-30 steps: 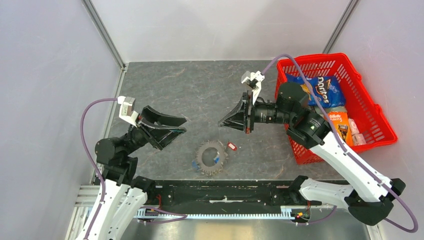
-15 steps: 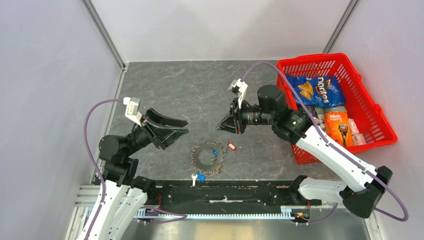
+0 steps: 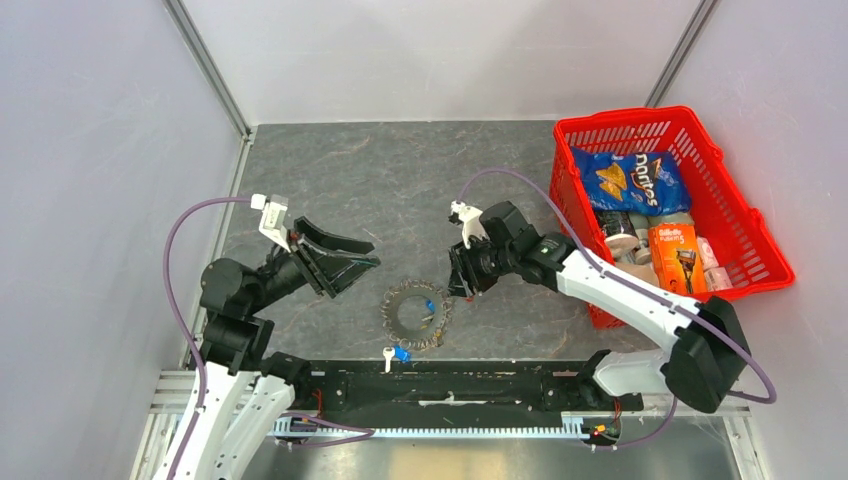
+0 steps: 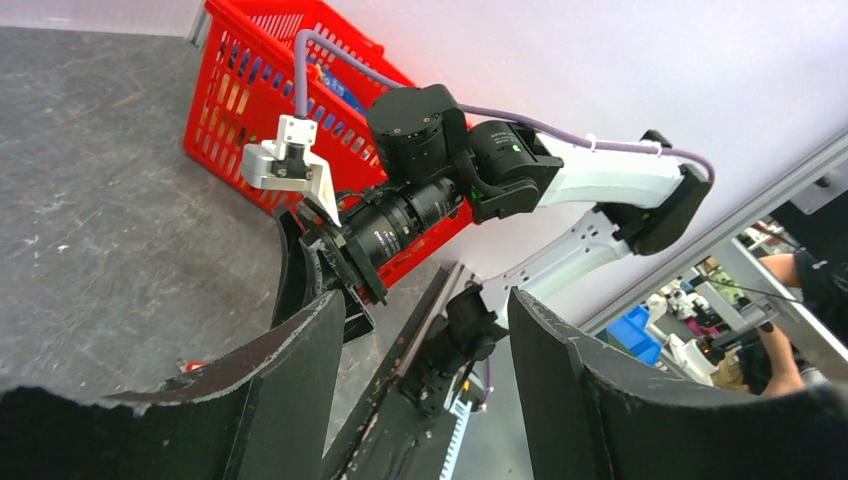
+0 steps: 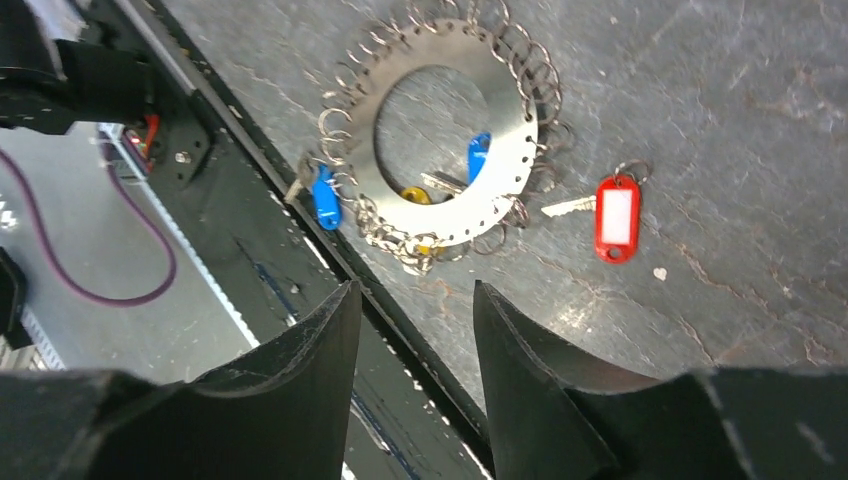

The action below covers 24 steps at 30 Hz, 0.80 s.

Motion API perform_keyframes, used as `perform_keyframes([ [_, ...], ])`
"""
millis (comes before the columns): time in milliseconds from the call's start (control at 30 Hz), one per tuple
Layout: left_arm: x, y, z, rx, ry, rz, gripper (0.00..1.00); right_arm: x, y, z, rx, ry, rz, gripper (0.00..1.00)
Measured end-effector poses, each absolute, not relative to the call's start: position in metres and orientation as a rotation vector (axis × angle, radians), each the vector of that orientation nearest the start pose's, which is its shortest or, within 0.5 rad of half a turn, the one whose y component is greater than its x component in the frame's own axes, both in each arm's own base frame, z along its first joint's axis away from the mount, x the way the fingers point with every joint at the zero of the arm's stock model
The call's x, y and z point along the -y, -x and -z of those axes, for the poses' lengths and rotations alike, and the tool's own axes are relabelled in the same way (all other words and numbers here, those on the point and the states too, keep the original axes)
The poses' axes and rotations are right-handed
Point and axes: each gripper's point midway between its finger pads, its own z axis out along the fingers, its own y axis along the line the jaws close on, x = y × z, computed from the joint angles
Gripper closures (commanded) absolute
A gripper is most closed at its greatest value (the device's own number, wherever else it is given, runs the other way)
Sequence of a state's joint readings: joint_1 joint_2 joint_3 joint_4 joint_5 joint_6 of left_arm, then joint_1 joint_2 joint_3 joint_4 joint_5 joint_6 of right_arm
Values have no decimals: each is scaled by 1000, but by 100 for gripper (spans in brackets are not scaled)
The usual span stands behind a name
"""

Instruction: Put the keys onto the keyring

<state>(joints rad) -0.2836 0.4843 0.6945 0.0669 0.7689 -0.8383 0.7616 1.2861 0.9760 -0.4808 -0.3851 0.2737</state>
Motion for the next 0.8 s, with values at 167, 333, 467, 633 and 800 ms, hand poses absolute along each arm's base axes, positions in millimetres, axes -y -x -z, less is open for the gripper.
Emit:
perform_keyframes([
  [167,193,-150,-358,-1539,-337,1376,33,-281,-189,-123,-2459,783,-877,45],
  [333,194,-157,-346,-1583,-341,1355,32,-281,-188,-94,-2533,776,-850,44],
  [467,195,-162,-340,-1603,-348,1344,32,-283,-191,-82,-2553,776,-827,44],
  [633,198,-165,-334,-1626,-366,1346,32,-289,-198,-67,-2564,780,-815,44],
  [800,199,-167,-330,-1636,-382,1342,32,-292,-200,-47,-2606,786,-806,45],
])
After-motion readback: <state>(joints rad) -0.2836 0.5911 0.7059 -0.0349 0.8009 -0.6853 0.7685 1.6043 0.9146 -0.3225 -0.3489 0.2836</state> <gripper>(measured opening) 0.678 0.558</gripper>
